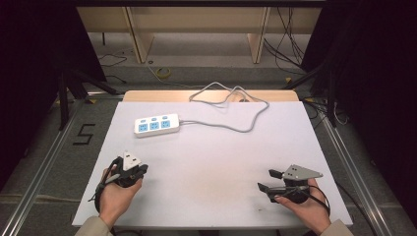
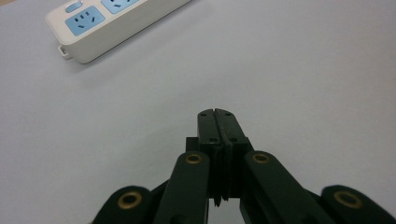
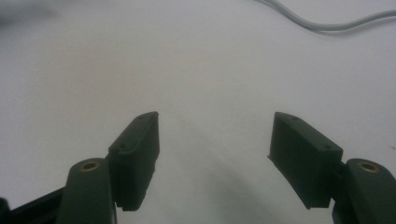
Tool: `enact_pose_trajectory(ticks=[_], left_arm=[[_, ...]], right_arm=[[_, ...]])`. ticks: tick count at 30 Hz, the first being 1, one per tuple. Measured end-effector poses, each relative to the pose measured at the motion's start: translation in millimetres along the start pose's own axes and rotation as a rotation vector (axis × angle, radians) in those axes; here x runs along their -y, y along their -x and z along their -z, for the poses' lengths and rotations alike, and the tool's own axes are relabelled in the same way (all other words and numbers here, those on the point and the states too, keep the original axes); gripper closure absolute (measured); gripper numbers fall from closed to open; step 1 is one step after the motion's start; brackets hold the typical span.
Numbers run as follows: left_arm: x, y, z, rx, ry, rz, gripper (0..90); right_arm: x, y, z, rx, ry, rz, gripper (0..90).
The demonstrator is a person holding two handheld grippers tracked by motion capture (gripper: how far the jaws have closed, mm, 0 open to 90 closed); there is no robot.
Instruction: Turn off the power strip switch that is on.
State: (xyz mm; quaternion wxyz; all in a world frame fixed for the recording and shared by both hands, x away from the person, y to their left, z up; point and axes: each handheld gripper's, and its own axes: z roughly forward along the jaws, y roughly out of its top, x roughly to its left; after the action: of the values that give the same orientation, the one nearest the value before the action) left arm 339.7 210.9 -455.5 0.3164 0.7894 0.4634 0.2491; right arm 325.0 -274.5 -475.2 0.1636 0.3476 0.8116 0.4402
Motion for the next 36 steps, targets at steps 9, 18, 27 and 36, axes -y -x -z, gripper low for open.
enact_pose_trajectory(ticks=[9,18,27,36], left_arm=[[-3.9,-5.2,-4.8,0.001,-0.018,0.003,89.4],[-10.9,-13.3,-8.3,-0.012,-0.038,0.009,89.5],[-17.8,-22.3,-11.8,-0.029,-0.046,0.022,89.6],[-23.6,-28.8,-16.9,-0.051,-0.064,0.018,89.6]], right_arm=[[2.1,0.0,2.1,0.009,-0.002,0.000,33.9],[4.0,0.2,3.2,0.017,-0.004,-0.005,33.9],[4.1,0.4,2.8,0.018,-0.001,-0.006,33.8],[4.0,0.4,2.6,0.017,-0.002,-0.004,33.8]])
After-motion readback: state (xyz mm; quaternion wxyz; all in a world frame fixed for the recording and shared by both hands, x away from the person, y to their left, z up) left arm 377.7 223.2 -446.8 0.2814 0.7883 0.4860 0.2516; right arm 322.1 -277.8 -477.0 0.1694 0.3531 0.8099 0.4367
